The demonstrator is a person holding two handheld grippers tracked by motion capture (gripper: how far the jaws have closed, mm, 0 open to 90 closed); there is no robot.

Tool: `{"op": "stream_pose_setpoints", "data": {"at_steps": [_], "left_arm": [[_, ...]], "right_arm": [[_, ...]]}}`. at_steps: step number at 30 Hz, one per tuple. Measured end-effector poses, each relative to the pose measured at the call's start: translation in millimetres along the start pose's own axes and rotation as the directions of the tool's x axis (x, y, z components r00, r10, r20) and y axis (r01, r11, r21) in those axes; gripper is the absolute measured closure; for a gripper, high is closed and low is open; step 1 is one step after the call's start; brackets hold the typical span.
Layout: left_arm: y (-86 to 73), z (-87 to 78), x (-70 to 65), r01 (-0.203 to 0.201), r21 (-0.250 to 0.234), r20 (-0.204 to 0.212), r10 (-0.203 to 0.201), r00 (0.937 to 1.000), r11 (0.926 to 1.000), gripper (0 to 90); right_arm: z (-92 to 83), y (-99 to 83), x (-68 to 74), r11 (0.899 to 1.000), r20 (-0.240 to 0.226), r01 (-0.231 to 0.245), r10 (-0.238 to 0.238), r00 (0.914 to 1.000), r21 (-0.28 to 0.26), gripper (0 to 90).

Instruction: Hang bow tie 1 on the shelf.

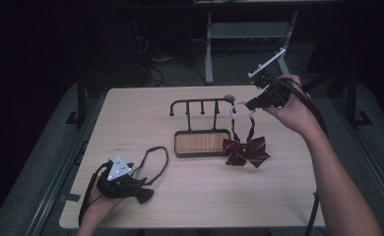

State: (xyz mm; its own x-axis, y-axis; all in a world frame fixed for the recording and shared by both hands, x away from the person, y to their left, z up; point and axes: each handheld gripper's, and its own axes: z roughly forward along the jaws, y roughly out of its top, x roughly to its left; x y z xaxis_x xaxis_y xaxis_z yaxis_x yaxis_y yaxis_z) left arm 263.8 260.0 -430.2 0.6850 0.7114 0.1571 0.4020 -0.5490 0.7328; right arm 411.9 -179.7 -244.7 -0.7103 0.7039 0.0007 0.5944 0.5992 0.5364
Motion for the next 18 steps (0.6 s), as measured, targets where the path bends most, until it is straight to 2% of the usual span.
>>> {"op": "stream_pose_setpoints", "data": {"at_steps": [18], "left_arm": [[-0.1,-0.3,1.3,-0.004,0.001,0.005,0.004,1.0000,1.0000,30.8]], "right_arm": [[16.3,18.9,-15.7,0.999,-0.012,-0.033,0.033,0.9994,0.005,87.5]]}}
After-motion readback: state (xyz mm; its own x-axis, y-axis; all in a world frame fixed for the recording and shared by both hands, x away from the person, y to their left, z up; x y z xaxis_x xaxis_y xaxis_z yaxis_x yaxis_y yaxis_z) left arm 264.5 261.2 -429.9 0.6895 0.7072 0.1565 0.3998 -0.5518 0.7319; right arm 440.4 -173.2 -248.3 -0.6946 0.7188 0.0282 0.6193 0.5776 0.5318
